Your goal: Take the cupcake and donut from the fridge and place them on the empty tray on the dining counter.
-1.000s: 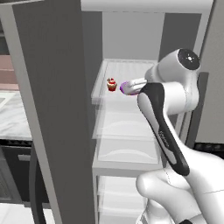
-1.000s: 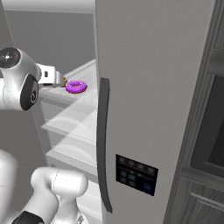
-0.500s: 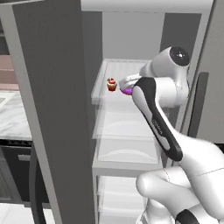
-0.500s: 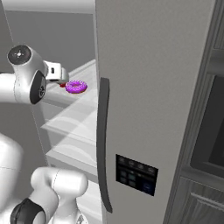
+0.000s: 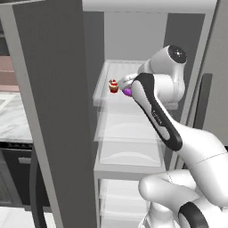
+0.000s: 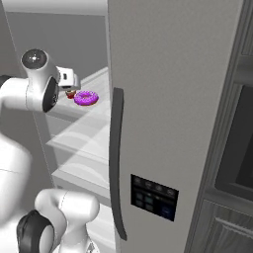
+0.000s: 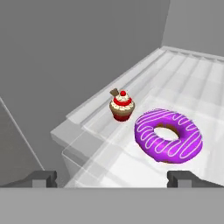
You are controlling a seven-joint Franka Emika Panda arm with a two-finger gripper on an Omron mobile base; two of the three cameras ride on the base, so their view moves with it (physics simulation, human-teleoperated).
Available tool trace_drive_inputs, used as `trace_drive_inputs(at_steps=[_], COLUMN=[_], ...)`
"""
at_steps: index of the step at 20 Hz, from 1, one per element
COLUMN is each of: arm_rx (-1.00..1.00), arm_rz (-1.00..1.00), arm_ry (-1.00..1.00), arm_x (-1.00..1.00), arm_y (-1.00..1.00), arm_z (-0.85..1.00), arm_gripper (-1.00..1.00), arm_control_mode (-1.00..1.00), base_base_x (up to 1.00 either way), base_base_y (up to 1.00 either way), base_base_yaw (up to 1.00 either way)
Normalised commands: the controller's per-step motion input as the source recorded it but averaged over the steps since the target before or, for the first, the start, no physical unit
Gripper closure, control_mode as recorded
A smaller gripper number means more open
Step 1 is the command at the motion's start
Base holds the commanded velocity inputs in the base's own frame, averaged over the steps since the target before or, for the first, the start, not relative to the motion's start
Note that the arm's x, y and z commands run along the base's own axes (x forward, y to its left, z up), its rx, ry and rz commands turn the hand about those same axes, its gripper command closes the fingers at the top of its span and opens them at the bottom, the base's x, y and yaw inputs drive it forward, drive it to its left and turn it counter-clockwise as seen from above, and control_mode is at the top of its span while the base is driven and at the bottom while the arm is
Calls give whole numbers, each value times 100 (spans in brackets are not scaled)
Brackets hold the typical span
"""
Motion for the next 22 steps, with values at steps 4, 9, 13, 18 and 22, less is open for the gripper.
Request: trace_drive_inputs(at_steps=[4,9,13,18,22], arm_rx=[0,0,0,0,0], arm_rz=[6,3,0,0,0], arm_ry=[3,2,1,3,0], arm_x=[31,34,31,18,15], arm_y=[17,12,3,0,0], arm_z=[-19,-18,-3,0,0], arm_gripper=[-100,-100,-100,-100,-100], arm_control_mode=[-100,-100,-100,-100,-100], base_base_x=[0,0,0,0,0], base_base_y=[0,0,0,0,0], base_base_yaw=[0,0,0,0,0])
